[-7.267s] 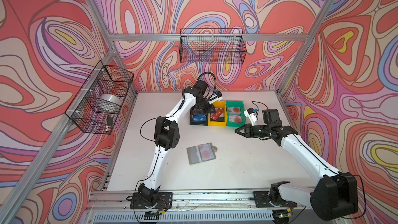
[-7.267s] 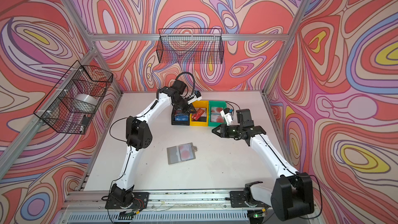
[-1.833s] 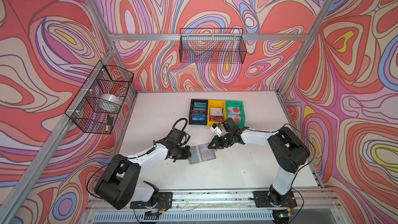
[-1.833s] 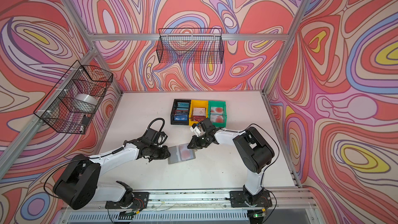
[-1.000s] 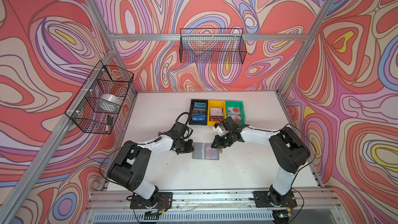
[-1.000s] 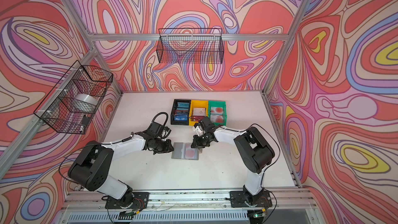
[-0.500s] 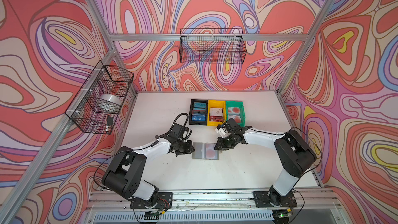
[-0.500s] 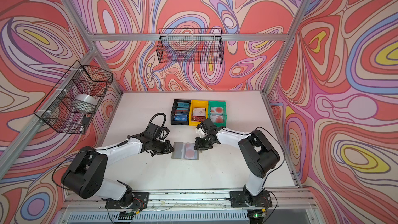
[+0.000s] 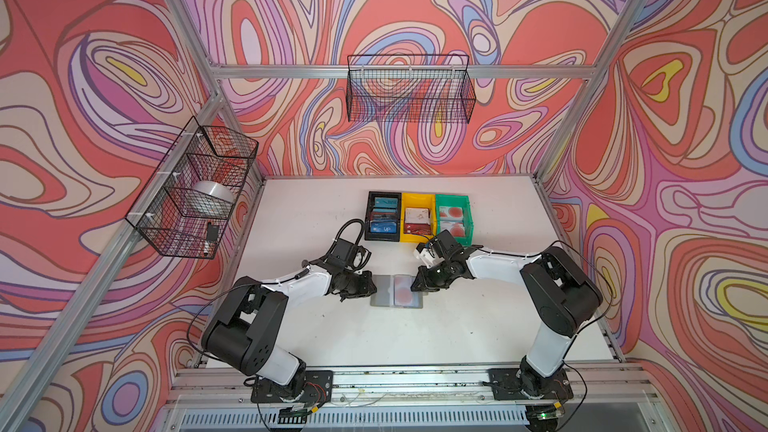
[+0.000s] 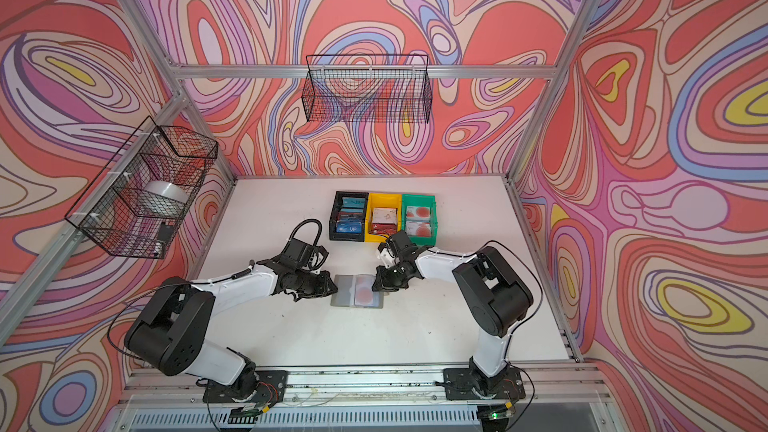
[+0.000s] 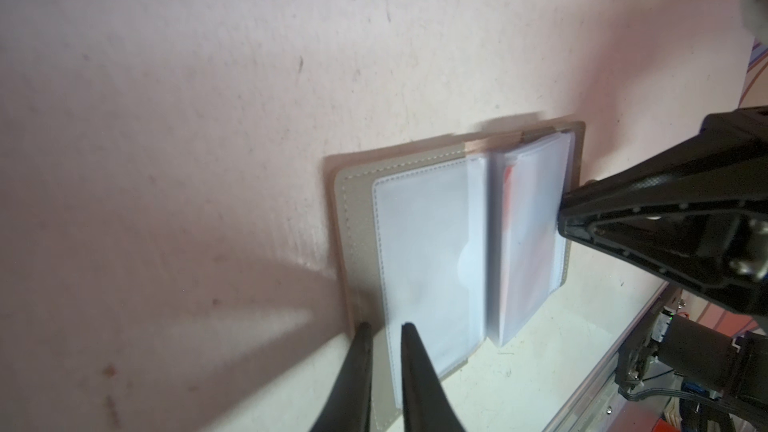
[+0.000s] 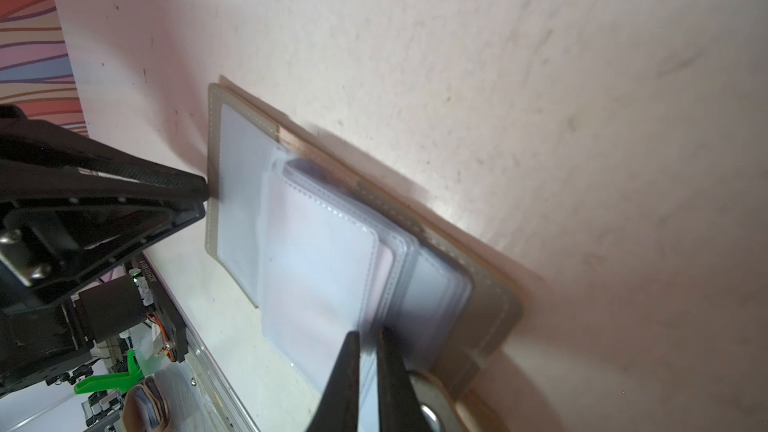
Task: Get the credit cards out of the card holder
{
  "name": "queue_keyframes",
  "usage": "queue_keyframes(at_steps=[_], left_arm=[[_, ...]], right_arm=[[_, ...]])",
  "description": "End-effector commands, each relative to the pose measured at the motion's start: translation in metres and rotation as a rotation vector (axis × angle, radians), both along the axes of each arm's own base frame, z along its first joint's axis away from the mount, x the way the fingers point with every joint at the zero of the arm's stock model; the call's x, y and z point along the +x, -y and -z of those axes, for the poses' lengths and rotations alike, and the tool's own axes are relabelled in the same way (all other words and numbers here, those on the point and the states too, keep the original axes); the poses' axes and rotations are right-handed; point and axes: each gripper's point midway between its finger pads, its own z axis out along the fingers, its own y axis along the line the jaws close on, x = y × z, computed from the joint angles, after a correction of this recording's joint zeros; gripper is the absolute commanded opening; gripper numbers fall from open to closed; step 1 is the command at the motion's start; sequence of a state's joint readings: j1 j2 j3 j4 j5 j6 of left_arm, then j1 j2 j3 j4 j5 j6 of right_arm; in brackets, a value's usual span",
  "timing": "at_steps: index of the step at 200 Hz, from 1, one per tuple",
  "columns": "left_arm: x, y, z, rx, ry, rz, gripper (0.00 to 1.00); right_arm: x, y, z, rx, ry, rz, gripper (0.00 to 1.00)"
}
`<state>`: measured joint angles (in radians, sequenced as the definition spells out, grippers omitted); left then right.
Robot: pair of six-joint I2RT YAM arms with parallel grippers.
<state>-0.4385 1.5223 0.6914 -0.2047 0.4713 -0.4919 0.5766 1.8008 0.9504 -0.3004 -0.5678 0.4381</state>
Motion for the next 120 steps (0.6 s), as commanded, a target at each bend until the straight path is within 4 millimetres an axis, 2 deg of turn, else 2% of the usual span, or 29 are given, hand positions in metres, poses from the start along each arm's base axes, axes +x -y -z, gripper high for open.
queue_keyframes(at_steps=[1,34,84,120], left_arm=[[-0.004,-0.002,0.008,0.005,-0.024,-0.007,0.18],[-0.004,0.0,0.007,-0.005,-0.028,-0.003,0.18],[0.009,0.02,-0.028,-0.113,0.035,0.027,0.18],[0.013,0.027,-0.032,-0.116,0.038,0.042,0.18]], right_arm=[[-0.002,0.0,0.013,-0.021,-0.027,0.0,0.13],[-0.002,-0.002,0.013,-0.011,-0.029,-0.001,0.13],[-0.005,-0.004,0.012,0.02,-0.036,-0.007,0.13],[-0.003,-0.007,0.012,0.022,-0.037,-0.01,0.13]])
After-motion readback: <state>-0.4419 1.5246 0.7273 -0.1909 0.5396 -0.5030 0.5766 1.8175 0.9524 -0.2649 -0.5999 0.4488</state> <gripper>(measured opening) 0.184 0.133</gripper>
